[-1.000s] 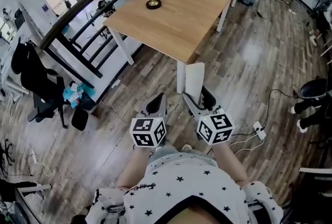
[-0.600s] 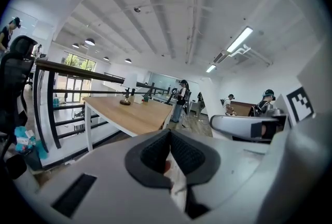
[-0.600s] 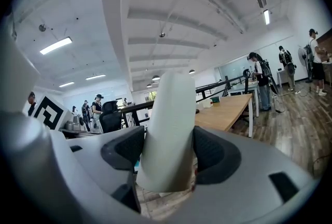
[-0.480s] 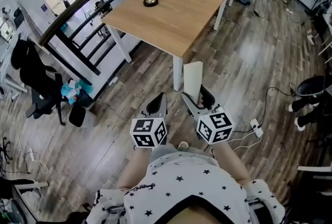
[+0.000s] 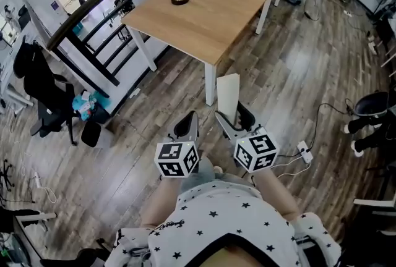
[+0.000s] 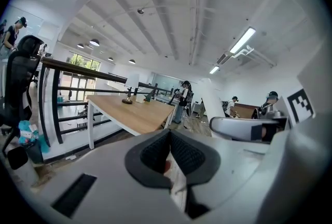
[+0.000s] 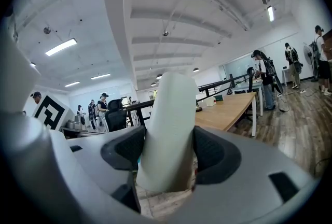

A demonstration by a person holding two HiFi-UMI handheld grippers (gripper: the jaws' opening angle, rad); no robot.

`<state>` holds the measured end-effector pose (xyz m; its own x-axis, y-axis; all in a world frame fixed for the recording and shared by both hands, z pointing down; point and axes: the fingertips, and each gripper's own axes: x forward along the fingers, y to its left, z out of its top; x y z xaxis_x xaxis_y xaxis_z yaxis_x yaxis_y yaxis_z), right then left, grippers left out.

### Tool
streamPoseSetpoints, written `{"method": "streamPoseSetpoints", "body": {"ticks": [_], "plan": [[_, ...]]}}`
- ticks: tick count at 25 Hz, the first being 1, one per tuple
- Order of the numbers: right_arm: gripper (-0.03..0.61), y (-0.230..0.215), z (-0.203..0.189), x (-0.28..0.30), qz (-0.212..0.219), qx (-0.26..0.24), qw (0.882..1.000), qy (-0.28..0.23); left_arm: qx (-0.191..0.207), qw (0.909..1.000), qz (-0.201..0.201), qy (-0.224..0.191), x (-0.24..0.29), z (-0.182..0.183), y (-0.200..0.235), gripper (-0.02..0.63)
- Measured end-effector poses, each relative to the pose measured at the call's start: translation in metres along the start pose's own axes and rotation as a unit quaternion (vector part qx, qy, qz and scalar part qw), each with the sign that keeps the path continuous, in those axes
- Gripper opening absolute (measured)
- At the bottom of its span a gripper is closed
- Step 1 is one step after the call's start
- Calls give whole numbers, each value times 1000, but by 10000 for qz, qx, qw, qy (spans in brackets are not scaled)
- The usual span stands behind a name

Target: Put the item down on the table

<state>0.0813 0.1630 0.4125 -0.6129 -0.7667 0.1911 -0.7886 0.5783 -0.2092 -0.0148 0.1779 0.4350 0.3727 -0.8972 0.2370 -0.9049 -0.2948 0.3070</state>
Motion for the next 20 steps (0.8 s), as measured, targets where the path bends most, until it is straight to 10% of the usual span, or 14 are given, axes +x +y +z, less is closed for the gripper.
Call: {"method": "streamPoseSetpoints", "body": {"ticks": [20], "plan": [[291, -68, 23, 100, -124, 82, 9999, 14, -25, 10000, -30, 44, 110, 31, 49, 12]]}}
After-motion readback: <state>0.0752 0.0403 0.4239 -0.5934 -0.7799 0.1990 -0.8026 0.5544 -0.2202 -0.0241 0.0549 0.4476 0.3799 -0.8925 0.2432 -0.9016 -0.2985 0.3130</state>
